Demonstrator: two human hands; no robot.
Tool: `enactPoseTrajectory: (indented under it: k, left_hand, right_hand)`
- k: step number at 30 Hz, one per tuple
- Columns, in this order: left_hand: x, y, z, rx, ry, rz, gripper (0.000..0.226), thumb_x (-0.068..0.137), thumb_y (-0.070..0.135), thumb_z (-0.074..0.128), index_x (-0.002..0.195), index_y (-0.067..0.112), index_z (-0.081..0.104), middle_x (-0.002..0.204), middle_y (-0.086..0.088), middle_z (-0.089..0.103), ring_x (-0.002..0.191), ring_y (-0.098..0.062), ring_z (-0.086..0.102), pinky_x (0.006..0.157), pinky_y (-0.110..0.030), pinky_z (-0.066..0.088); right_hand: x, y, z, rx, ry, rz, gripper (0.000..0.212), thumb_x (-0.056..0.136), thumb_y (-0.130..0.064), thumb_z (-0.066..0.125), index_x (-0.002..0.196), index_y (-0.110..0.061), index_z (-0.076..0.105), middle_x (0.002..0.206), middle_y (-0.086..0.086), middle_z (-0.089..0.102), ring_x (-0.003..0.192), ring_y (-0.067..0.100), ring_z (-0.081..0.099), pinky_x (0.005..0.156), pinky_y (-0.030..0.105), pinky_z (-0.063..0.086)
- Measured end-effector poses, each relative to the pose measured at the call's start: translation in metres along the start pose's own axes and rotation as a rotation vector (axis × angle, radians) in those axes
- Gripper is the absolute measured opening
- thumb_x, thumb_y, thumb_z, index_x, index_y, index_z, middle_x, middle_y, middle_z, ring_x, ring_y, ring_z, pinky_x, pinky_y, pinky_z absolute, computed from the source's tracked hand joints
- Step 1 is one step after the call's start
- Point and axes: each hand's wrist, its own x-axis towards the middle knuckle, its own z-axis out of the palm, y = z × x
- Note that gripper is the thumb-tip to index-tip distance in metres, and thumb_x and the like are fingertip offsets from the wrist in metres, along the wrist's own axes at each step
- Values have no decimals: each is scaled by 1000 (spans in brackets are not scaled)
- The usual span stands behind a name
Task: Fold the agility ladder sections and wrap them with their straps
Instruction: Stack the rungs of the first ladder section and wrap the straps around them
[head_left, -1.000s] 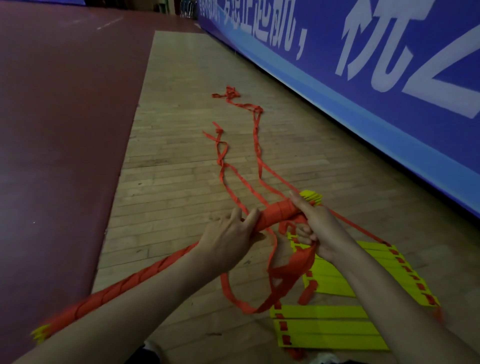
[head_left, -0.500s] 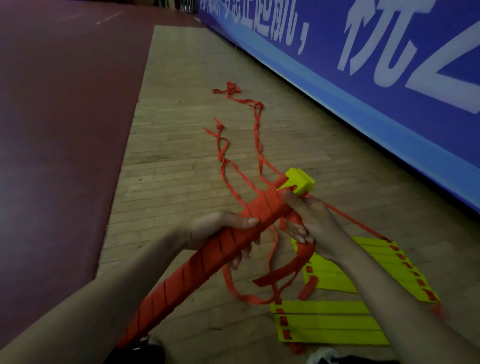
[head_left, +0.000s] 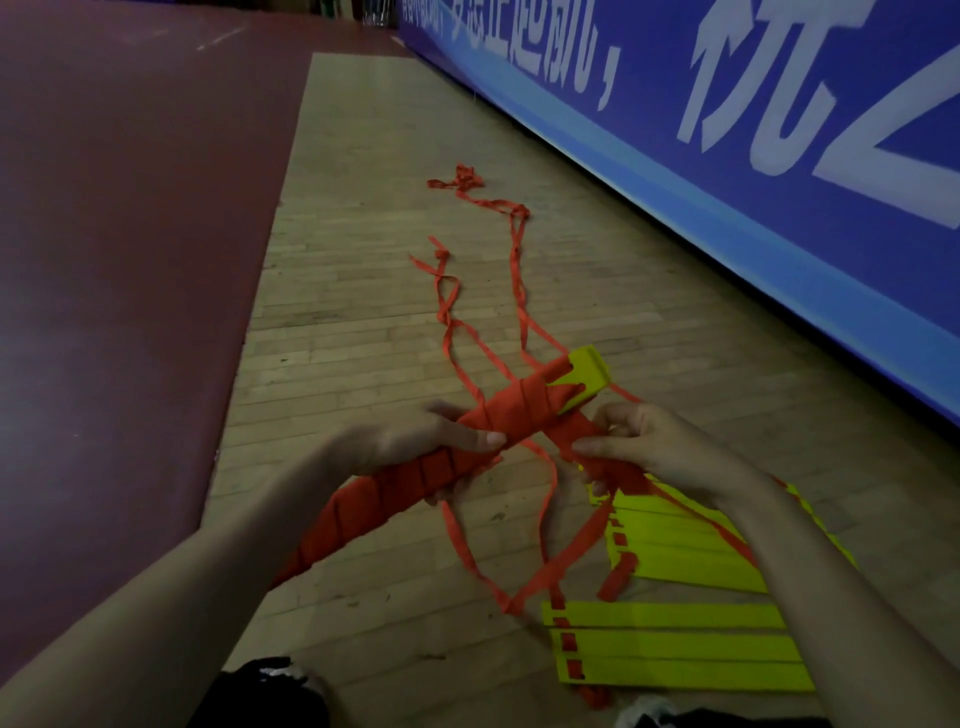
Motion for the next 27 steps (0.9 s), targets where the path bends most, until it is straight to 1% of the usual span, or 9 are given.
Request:
enactPoseTrajectory:
  k: [4, 8, 12, 14, 17, 20, 22, 25, 27]
  left_hand:
    - [4, 0, -1, 141, 88, -18, 27, 89, 31, 62, 100, 7, 60, 70, -13, 59, 54, -23, 54, 50, -26, 48]
    - [11, -4, 6, 324, 210, 49, 33, 94, 32, 59, 114, 6, 55, 73, -7, 56, 58, -18, 53, 50, -28, 46]
    - [19, -13, 23, 807, 406, 108, 35, 94, 40, 56, 114, 12, 49, 90, -6, 59, 84, -25, 60, 63, -30, 37]
    - [24, -18, 30, 1034, 507, 125, 42, 96, 41, 50, 124, 11, 42, 109, -10, 60, 100, -29, 59, 71, -30, 37]
    - [30, -26, 36, 1295, 593, 140, 48, 99, 41, 42, 135, 11, 31, 121, -10, 54, 103, -25, 58, 72, -28, 38]
    - [31, -32, 40, 1435, 603, 187, 54, 99, 46, 38, 139, 12, 26, 123, -11, 50, 105, -26, 57, 78, -32, 44]
    - [30, -30, 39, 1377, 559, 197, 58, 96, 54, 39, 136, 14, 31, 121, -10, 51, 106, -26, 56, 79, -31, 41]
    - [23, -20, 26, 956, 450, 121, 58, 82, 64, 57, 116, 18, 51, 105, -3, 56, 95, -20, 56, 70, -28, 37]
    - [17, -16, 17, 685, 334, 133, 46, 78, 56, 68, 100, 17, 59, 89, 4, 60, 82, -14, 58, 65, -24, 42]
  right_hand:
    - [2, 1, 2, -84, 75, 26, 17, 81, -10, 70, 90, 5, 66, 58, 7, 67, 41, 11, 59, 40, 19, 47]
    - [6, 0, 7, -74, 183, 35, 33, 83, -20, 70, 97, 9, 65, 52, 2, 48, 32, 1, 35, 31, 14, 24]
    - [11, -2, 18, 34, 227, 36, 53, 79, -33, 71, 98, 16, 62, 44, 3, 38, 27, 4, 25, 31, 14, 15]
    - [14, -1, 25, 61, 313, 36, 58, 78, -44, 69, 91, 12, 66, 35, -3, 38, 25, 5, 25, 32, 14, 15]
    - [22, 5, 29, 78, 456, 71, 66, 77, -58, 66, 90, 7, 67, 37, 0, 42, 25, 6, 31, 33, 13, 22]
    - [23, 7, 29, 219, 440, 120, 55, 83, -48, 65, 78, 6, 61, 35, 1, 39, 23, 6, 29, 31, 11, 21]
    - [21, 5, 30, 356, 379, 119, 48, 86, -41, 64, 61, -2, 51, 32, -1, 32, 21, 5, 26, 30, 10, 18]
    - [18, 1, 30, 428, 337, 67, 46, 89, -36, 61, 56, -10, 42, 32, -2, 28, 22, 5, 23, 30, 11, 17]
    - [15, -2, 32, 402, 311, 53, 46, 91, -35, 60, 57, -10, 41, 32, -2, 27, 22, 6, 22, 31, 11, 17]
